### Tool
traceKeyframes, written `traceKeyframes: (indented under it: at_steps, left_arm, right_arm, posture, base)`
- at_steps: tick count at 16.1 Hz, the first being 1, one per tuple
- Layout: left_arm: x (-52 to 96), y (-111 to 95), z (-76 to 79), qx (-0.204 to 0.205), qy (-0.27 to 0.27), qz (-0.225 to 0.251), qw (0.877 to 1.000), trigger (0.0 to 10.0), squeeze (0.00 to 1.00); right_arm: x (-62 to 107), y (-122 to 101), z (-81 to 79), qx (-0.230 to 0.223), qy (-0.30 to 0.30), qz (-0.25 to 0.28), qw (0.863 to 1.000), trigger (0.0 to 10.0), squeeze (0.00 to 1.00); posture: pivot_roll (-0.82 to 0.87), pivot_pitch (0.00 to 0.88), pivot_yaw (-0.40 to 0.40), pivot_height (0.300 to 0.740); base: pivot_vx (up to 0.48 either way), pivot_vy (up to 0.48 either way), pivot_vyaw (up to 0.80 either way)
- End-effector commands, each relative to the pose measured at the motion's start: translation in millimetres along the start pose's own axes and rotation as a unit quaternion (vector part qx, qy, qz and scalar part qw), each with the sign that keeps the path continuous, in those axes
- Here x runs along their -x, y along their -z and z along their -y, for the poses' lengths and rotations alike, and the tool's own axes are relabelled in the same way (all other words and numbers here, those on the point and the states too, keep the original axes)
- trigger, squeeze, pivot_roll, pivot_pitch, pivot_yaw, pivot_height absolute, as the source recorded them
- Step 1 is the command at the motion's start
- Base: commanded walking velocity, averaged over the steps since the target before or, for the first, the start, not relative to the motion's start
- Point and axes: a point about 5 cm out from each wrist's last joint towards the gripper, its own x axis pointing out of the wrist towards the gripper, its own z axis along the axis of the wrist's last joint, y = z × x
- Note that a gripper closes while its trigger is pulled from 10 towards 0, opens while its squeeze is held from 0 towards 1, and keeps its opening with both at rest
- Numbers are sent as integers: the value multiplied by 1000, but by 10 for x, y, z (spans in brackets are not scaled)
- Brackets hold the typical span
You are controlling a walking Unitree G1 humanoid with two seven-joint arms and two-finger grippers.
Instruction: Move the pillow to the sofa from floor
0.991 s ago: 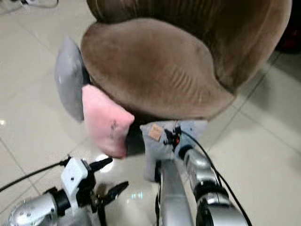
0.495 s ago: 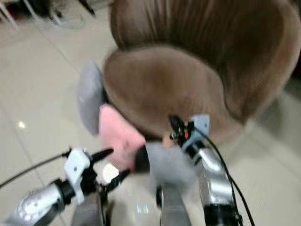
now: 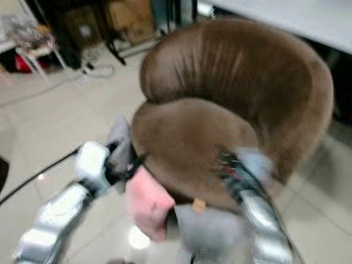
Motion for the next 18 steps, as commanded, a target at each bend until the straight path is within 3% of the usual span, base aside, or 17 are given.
traceKeyframes:
  at_steps: [1, 2, 5, 11, 18]
  left_arm:
    - [113, 169, -203, -12, -65, -37, 997, 10000, 0]
    - [120, 193, -275, -20, -102, -39, 994, 10000, 0]
    - [109, 186, -285, -44, -115, -25, 992, 10000, 0]
    - [102, 202, -314, -47, -138, -11, 989, 10000, 0]
    - [253, 244, -334, -58, -135, -9, 989, 10000, 0]
  right_arm:
    - [-75, -92, -203, 2, -3, 18, 1000, 10000, 0]
    - [-54, -60, -146, 10, 43, 10, 999, 10000, 0]
    - [4, -21, -111, -4, 77, 8, 997, 10000, 0]
    - [10, -116, -110, 16, 84, 27, 996, 10000, 0]
    - [25, -128, -145, 33, 55, 33, 997, 10000, 0]
  posture:
    - [-105, 0, 60, 740]
    - [-109, 0, 62, 740]
    - [-117, 0, 68, 740]
    - [-131, 0, 72, 740]
    - [-126, 0, 64, 740]
  base:
    - [0, 0, 0]
    - [0, 0, 0]
    - [0, 0, 0]
    - [0, -273, 0]
    - [0, 0, 0]
